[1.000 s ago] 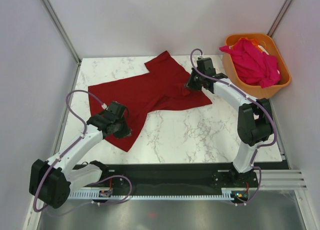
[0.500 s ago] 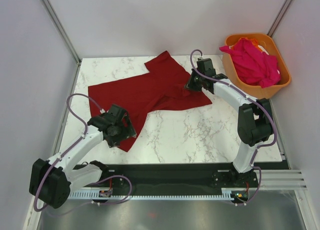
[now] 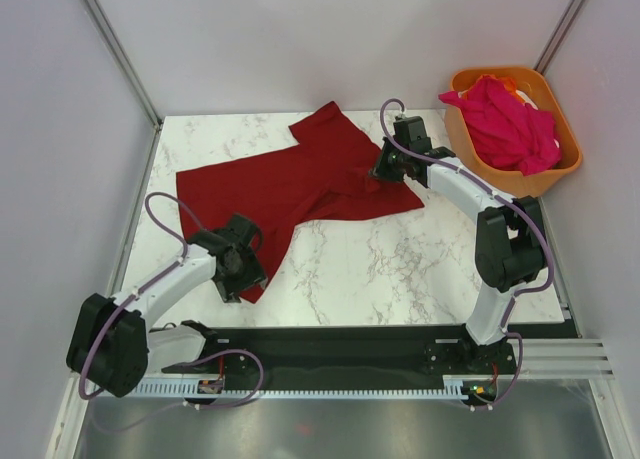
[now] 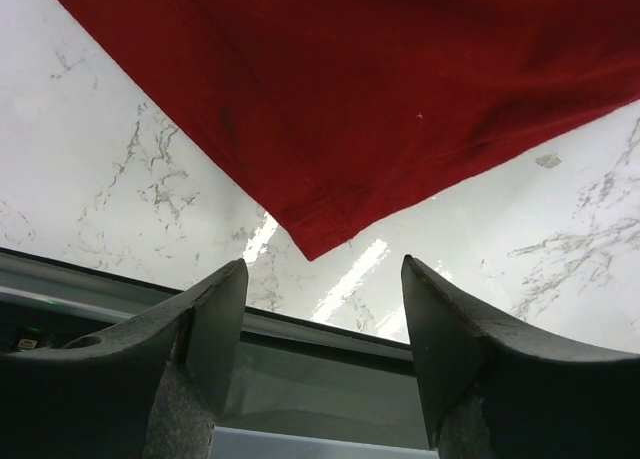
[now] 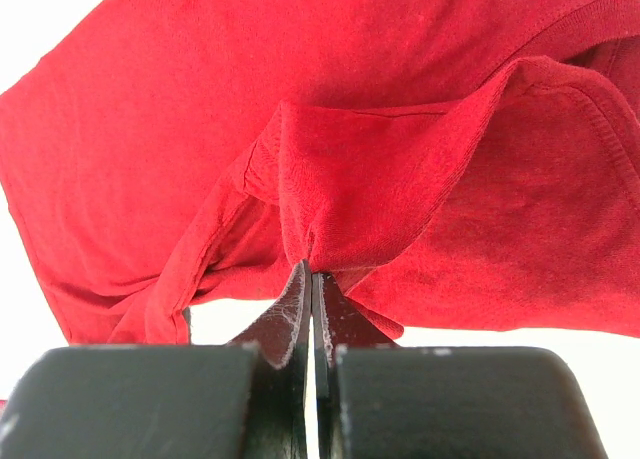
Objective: Fold and stack the t-shirts
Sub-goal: Fold the tshirt
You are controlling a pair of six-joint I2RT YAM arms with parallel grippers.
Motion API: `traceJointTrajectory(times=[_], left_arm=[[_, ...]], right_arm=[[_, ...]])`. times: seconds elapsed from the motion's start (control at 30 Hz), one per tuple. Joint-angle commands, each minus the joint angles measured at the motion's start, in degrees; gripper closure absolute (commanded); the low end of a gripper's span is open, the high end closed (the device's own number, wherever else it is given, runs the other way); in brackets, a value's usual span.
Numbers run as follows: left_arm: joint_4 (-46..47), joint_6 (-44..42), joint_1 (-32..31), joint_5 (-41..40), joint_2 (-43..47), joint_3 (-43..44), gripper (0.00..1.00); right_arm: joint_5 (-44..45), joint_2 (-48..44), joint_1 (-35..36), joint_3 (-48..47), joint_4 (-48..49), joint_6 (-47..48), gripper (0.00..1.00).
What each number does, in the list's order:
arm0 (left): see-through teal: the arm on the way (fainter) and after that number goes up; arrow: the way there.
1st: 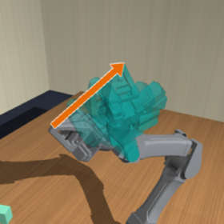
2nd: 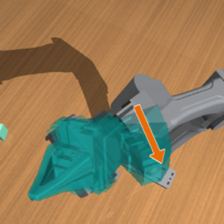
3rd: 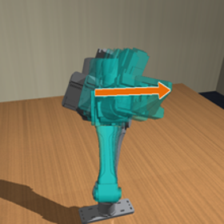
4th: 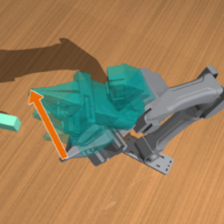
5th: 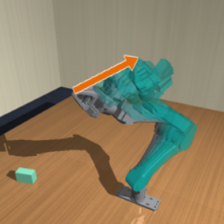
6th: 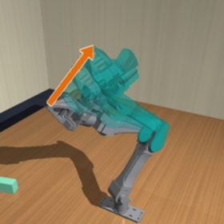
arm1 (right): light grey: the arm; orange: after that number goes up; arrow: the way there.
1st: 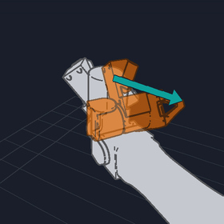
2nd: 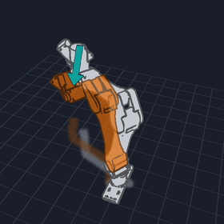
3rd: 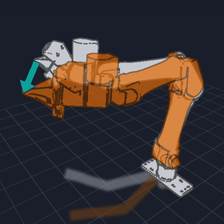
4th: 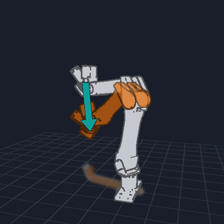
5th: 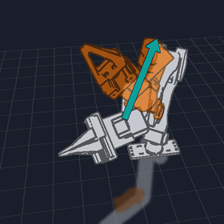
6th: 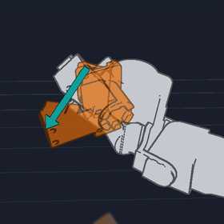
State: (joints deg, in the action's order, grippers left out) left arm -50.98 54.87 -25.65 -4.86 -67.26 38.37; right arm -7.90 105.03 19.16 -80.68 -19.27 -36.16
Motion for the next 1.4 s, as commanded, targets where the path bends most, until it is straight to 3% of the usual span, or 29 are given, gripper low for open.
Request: traceJointTrajectory(times=[0.0,0.67,0.9,0.93,0.97,1.17,1.37], left_arm=[[-0.26,2.87,-0.37,-1.99,-1.81,-1.1,0.29],[-0.26,2.87,-0.37,-1.99,-6.82,-2.51,0.29],[-0.26,2.87,-0.45,-1.99,-4.28,-1.02,0.29],[0.79,3.13,-0.45,-1.64,-4.19,-1.02,0.31],[7.67,1.74,-0.45,-1.29,-4.02,-0.76,0.29],[7.74,1.47,-0.45,-2.08,-0.15,0.3,0.21],[7.65,1.64,-0.45,-1.82,-5.14,-1.01,0.25]], right_arm=[[-0.27,-1.59,-0.09,0.09,0.99,0.74,1.0],[-0.27,-0.18,-0.09,-0.09,0.99,1.01,1.0],[-0.18,0.43,-0.09,-0.26,0.99,0.92,1.0],[-0.18,0.61,-0.09,-0.44,0.99,1.01,1.0],[-0.18,0.7,-0.09,-0.44,0.99,0.92,1.0],[-0.27,1.58,-0.08,-0.88,0.9,1.01,1.0],[-0.54,2.28,-0.09,-1.4,0.99,0.83,1.0]])
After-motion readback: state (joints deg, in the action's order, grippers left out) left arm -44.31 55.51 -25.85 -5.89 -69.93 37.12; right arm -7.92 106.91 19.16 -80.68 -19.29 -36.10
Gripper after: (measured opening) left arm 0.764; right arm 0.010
